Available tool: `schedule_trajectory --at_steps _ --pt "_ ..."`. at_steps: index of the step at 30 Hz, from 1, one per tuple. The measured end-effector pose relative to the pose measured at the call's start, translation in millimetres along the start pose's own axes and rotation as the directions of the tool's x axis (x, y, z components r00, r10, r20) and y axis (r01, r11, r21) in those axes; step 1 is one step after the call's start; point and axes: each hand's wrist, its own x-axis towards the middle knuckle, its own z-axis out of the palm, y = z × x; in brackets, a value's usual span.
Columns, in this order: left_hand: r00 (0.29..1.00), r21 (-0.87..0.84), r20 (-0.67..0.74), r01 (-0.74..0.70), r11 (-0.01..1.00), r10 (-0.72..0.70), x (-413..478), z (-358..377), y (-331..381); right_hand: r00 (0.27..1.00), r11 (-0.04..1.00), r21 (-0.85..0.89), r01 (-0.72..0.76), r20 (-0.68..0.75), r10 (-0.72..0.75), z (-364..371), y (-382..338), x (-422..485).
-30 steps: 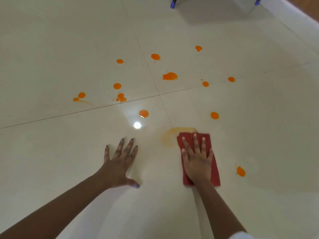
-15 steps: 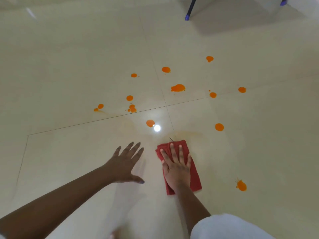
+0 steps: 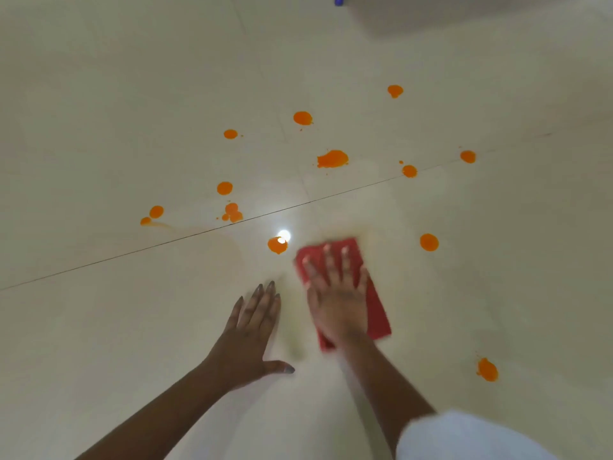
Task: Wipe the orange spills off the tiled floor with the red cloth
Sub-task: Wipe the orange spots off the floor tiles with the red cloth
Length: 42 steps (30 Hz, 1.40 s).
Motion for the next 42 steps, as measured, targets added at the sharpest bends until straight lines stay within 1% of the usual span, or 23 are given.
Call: schedule_trajectory --at_steps 2,4,7,10,11,12,14,15,18,21,23,24,25,27,28,30,32,35,37,38,39,41,42 --pt "1.0 -0.032 -0.018 -0.02 0.999 0.019 7 0 12 0.996 0.996 -0.005 0.088 0.016 -0.088 0 9 -58" --pt "0.998 -0.03 -0.031 -0.063 0.998 0.062 16 2 20 0.999 0.999 0.008 0.042 0.01 -0.042 -4 42 -85" --pt "0.989 0.012 -0.043 -0.139 0.99 0.139 32 1 26 0.995 0.994 -0.053 -0.096 -0.042 0.093 -8 88 -41" --pt "0.983 0.042 -0.056 -0.172 0.984 0.174 49 -2 28 0.972 0.972 -0.035 -0.233 -0.027 0.232 -14 83 25" --pt "0.981 0.038 -0.05 -0.186 0.982 0.187 55 -4 32 0.973 0.973 -0.029 -0.231 -0.029 0.23 -11 75 25" --pt "0.982 0.022 -0.054 -0.178 0.984 0.179 56 -4 32 0.984 0.985 -0.023 -0.172 -0.043 0.171 -8 59 16" --pt "0.984 -0.03 -0.053 -0.171 0.985 0.17 60 -5 39 0.998 0.998 -0.039 -0.045 -0.036 0.044 -1 44 -41" --pt "0.984 -0.033 -0.052 -0.17 0.985 0.168 60 -5 43 0.999 0.999 -0.024 -0.036 -0.041 0.035 2 46 -77" --pt "0.978 -0.008 -0.016 -0.21 0.978 0.21 68 -6 54 0.972 0.977 0.037 -0.212 -0.099 0.215 -5 99 -143" --pt "0.963 0.048 -0.001 -0.268 0.962 0.268 86 -8 64 0.925 0.931 -0.003 -0.364 -0.117 0.361 -14 160 -107" --pt "0.951 0.088 0.005 -0.309 0.947 0.31 99 -8 75 0.889 0.893 0.015 -0.451 -0.089 0.45 -21 166 -65" --pt "0.945 0.098 0.019 -0.326 0.94 0.326 104 -7 82 0.893 0.899 0.014 -0.439 -0.108 0.437 -19 158 -58" --pt "0.942 0.104 0.025 -0.335 0.936 0.334 108 -7 86 0.921 0.927 0.002 -0.374 -0.118 0.372 -15 145 -61" --pt "0.939 0.112 0.034 -0.344 0.932 0.343 112 -5 94 0.974 0.976 -0.016 -0.216 -0.072 0.214 -8 123 -105" --pt "0.939 0.115 0.036 -0.344 0.932 0.343 113 -4 96 0.978 0.98 -0.001 -0.198 -0.068 0.197 -7 123 -133" --pt "0.942 0.111 0.037 -0.335 0.936 0.333 113 -4 96 0.958 0.961 0.042 -0.272 -0.089 0.274 -11 150 -173" --pt "0.944 0.11 0.036 -0.329 0.938 0.327 113 -3 94 0.924 0.929 0.012 -0.37 -0.097 0.37 -21 196 -174" --pt "0.943 0.125 0.032 -0.333 0.935 0.332 115 -1 94 0.859 0.86 0.013 -0.509 -0.049 0.509 -36 253 -113" --pt "0.939 0.132 0.033 -0.344 0.93 0.343 116 -1 95 0.836 0.837 0.029 -0.546 -0.035 0.547 -36 250 -78" --pt "0.938 0.123 0.033 -0.347 0.93 0.345 115 -2 96 0.857 0.86 0.03 -0.51 -0.063 0.511 -31 234 -73" --pt "0.938 0.099 0.033 -0.346 0.933 0.344 115 -4 97 0.902 0.905 0.023 -0.424 -0.08 0.424 -25 213 -79" --pt "0.941 0.054 0.033 -0.338 0.94 0.337 114 -6 105 0.968 0.97 0.025 -0.243 -0.054 0.244 -14 175 -129" --pt "0.945 0.041 0.042 -0.327 0.944 0.325 114 -6 108 0.976 0.977 0.047 -0.209 -0.051 0.211 -12 168 -156"
